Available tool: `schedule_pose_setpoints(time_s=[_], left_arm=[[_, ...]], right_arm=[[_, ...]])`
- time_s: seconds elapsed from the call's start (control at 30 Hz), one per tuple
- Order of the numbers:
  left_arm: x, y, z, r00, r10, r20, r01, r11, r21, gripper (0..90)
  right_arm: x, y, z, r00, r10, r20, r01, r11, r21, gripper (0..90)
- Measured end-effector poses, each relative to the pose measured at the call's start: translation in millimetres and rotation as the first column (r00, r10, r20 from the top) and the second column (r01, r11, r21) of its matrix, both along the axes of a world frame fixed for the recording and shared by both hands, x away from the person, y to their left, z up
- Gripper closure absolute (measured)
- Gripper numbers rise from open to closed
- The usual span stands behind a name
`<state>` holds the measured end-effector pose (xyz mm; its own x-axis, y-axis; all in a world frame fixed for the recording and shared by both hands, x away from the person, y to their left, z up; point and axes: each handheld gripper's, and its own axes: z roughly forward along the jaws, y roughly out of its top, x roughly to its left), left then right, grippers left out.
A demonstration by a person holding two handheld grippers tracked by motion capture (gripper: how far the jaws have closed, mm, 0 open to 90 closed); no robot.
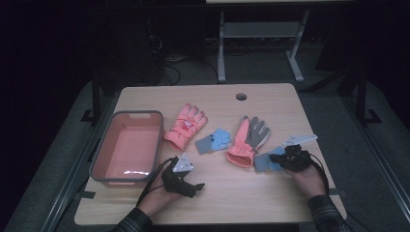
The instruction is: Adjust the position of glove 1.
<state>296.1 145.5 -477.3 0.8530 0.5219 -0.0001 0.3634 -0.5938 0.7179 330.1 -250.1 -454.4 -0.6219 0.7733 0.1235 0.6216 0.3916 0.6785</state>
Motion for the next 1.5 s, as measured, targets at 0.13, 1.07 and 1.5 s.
schedule_pose_setpoints(time_s=[0.13,1.07,1.5], left_arm=[[-0.3,0.0,0.1,1.0,0.002,0.0,-0.002,1.0,0.001,12.2],[-1.5,-0.4,-0.7,1.0,0.009,-0.002,-0.009,0.9999,-0.006,12.2],[-1.5,-0.4,-0.7,1.0,0.01,-0.002,-0.01,0.9999,-0.007,12.2]], right_arm=[[4.4,7.3,-9.2,0.9995,0.006,-0.031,-0.008,0.9986,-0.052,90.0],[-29.1,21.3,-6.8,0.9882,0.139,-0.064,-0.143,0.988,-0.059,90.0],[-34.2,37.6,-6.5,0.9828,0.17,-0.073,-0.174,0.9834,-0.052,90.0]])
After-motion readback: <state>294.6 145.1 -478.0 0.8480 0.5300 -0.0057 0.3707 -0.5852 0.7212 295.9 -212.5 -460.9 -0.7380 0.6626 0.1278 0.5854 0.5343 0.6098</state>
